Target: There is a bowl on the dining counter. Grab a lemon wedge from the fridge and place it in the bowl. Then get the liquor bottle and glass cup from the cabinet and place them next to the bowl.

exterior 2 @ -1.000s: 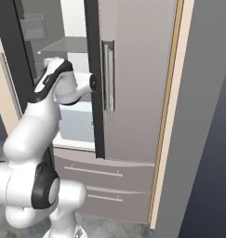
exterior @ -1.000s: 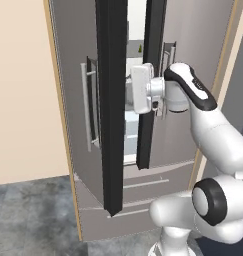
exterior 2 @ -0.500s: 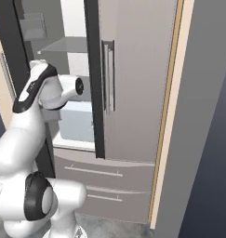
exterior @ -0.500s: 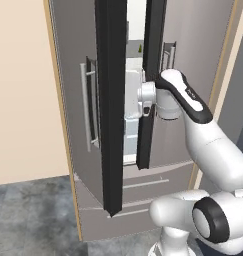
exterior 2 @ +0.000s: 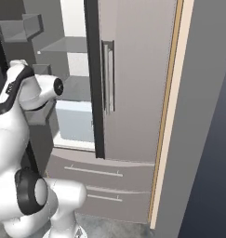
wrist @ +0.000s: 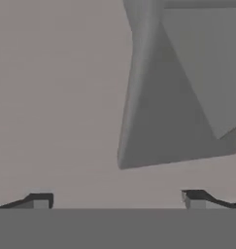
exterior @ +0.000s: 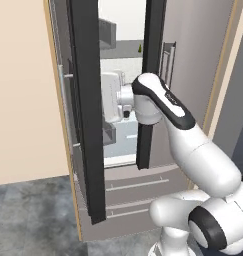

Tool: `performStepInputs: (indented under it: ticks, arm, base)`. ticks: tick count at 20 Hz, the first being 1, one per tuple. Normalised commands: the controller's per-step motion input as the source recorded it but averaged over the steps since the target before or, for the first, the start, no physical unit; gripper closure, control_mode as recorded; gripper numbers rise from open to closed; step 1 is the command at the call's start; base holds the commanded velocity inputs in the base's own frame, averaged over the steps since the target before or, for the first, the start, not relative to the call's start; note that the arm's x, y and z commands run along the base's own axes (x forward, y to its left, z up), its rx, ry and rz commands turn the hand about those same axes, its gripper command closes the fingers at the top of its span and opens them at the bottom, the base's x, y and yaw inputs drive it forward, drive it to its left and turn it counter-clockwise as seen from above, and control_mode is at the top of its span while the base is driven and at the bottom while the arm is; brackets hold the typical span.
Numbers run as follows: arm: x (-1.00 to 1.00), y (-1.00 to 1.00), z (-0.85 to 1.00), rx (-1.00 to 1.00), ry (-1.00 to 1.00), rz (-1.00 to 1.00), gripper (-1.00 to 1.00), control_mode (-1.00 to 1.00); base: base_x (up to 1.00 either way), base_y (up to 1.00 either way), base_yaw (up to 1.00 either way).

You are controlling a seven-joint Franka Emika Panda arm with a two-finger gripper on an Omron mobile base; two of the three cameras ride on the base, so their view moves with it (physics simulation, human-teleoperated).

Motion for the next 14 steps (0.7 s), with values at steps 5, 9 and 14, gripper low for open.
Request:
performStepInputs:
  ticks: [5, 9, 14]
  arm:
    - [-0.58, 1.0, 0.0, 0.0, -0.01, 0.0, -1.0, -1.0]
    - [-0.54, 0.43, 0.09, 0.0, -0.12, -0.03, -1.0, -1.0]
    - [-0.62, -0.73, 0.31, 0.0, -0.09, -0.19, -1.0, -1.0]
  base:
    - [0.0, 0.0, 0.0]
    - [0.0, 0.0, 0.0]
    - [0.0, 0.0, 0.0]
